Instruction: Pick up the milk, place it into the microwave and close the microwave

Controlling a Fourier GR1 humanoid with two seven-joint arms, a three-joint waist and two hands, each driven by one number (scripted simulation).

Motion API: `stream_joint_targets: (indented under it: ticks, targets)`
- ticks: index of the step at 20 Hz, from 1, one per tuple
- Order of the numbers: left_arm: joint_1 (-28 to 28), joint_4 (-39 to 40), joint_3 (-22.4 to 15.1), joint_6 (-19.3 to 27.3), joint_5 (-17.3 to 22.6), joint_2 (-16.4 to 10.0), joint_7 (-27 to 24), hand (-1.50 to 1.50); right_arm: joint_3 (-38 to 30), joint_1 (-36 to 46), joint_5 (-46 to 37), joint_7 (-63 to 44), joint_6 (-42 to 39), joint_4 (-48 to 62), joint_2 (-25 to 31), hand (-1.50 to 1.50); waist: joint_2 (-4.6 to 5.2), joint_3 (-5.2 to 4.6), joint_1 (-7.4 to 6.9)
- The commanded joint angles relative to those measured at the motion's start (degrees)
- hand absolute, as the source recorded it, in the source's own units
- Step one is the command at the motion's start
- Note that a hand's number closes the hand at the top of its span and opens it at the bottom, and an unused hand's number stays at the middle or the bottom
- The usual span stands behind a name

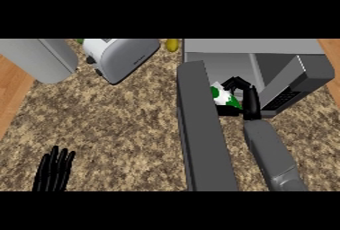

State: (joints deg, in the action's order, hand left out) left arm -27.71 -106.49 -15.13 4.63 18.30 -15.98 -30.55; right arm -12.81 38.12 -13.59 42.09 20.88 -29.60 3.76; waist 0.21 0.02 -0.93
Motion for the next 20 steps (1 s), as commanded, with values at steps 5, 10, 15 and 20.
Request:
stream_joint_targets:
  ticks: [5,10,15,20]
  targets:
    - [3.54,1.74,-1.05,-0.63,-0.41,1.09,2.43,-1.50,-0.97,11.39,-4.52,-3.68,8.74,12.98,5.53,1.50,0.87,0.08,-1.70]
    - [1.36,-2.13,-0.03,-1.81,0.22,-0.25,1.21,-1.50,-1.18,14.24,-6.14,-4.63,13.09,17.95,7.61,1.50,1.49,0.17,-3.70]
    - [3.95,2.27,0.63,-0.11,-3.23,-1.02,2.38,-1.50,-0.54,15.94,-8.21,-6.36,19.63,20.35,9.56,1.50,2.20,0.21,-4.50]
    - [3.59,1.76,0.25,0.46,-4.99,-1.61,2.73,-1.50,-1.33,18.76,-8.46,-9.22,26.13,21.58,10.26,1.50,2.36,0.25,-5.55]
